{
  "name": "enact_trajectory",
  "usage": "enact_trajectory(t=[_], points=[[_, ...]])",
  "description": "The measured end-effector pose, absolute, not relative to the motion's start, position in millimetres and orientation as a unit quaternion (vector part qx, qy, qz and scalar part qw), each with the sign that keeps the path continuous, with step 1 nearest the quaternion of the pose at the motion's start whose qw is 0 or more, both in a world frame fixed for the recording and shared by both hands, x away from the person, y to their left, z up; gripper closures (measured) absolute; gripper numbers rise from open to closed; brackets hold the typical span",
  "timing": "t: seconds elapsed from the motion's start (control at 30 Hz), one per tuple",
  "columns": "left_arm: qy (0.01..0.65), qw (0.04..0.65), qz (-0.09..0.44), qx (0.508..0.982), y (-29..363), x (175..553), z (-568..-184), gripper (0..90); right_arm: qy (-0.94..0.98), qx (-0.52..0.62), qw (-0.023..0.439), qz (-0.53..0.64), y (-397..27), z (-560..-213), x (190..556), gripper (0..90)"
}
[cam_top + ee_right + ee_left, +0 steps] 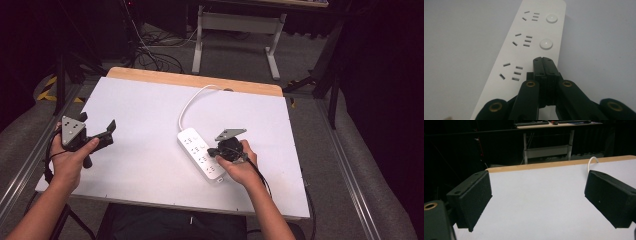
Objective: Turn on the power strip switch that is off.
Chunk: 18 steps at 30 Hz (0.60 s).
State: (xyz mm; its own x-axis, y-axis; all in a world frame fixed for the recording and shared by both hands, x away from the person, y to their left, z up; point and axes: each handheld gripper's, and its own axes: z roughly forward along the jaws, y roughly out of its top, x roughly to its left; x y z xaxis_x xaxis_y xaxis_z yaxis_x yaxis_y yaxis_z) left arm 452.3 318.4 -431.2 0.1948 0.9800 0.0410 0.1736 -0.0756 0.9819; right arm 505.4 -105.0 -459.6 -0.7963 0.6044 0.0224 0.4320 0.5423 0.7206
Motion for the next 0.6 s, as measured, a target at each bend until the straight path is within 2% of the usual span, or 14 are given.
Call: enact_trajectory(t=[0.2,0.6], points=[[0.478,0.483,0.418,0.603,318.6,452.1,-431.1,7.9,0.876,0.292,0.128,0.362,-97.3,-458.7,504.9,90.0],[0.479,0.482,0.417,0.604,319.8,451.2,-431.3,8.0,0.874,0.295,0.118,0.368,-99.8,-459.2,506.6,90.0]])
